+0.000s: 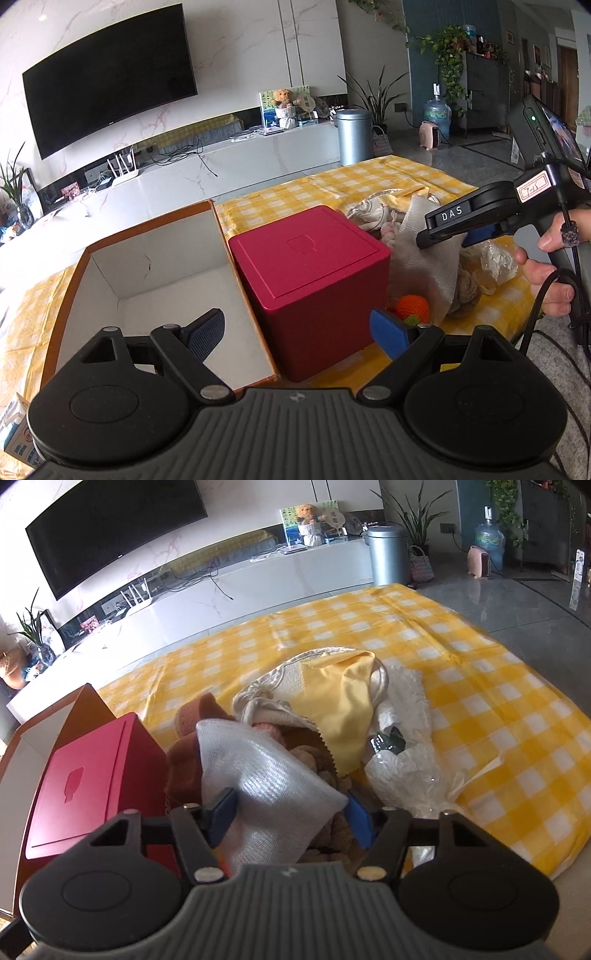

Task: Organize soft objects
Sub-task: 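Lift the white mesh bag off the pile with the right gripper, then grasp the orange crocheted strawberry with the left gripper while the right gripper holds the mesh bag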

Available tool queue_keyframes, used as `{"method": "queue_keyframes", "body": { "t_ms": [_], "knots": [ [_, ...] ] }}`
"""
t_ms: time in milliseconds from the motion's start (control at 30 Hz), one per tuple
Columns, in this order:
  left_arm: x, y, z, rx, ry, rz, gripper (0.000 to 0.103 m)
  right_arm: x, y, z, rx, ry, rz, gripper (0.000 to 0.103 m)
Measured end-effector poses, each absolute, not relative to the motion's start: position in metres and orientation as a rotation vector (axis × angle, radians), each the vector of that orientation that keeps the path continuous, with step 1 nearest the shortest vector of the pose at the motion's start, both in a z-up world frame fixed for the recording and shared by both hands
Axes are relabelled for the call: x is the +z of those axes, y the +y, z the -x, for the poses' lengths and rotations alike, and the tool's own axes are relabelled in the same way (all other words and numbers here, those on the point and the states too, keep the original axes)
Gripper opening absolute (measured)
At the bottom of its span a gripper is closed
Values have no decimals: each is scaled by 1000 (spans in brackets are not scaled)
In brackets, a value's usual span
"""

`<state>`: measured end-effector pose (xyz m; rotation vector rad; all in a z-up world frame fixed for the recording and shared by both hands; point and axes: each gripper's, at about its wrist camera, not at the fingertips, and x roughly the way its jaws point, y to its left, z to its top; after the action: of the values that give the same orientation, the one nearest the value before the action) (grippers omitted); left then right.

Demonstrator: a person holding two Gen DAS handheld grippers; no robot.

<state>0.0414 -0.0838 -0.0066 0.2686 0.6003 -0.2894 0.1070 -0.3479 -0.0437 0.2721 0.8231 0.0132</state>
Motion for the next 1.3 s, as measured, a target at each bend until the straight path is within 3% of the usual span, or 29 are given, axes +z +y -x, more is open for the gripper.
{"method": "queue_keyframes", "body": {
  "t_ms": [100,133,200,333,633,1100,1300],
  "knots": [
    [-10,-95,-41,-274,591,-360,103,-42,-348,-104,68,802,-300,22],
    [-11,-97,-41,-263,585,-380,103,-42,-349,-103,91,795,-316,16],
    [-14,-102,-42,-267,583,-411,103,-41,-350,-100,116,776,-332,8],
    [-19,-112,-45,-324,607,-436,103,-39,-359,-95,157,743,-403,1],
    [-45,-156,-49,-424,562,-606,103,-22,-379,-70,221,516,-529,0],
    [-73,-217,-62,-483,467,-833,103,-21,-400,-60,150,430,-572,0],
    [-85,-232,-67,-541,434,-978,103,-10,-430,-19,232,146,-761,0]
  ]
}}
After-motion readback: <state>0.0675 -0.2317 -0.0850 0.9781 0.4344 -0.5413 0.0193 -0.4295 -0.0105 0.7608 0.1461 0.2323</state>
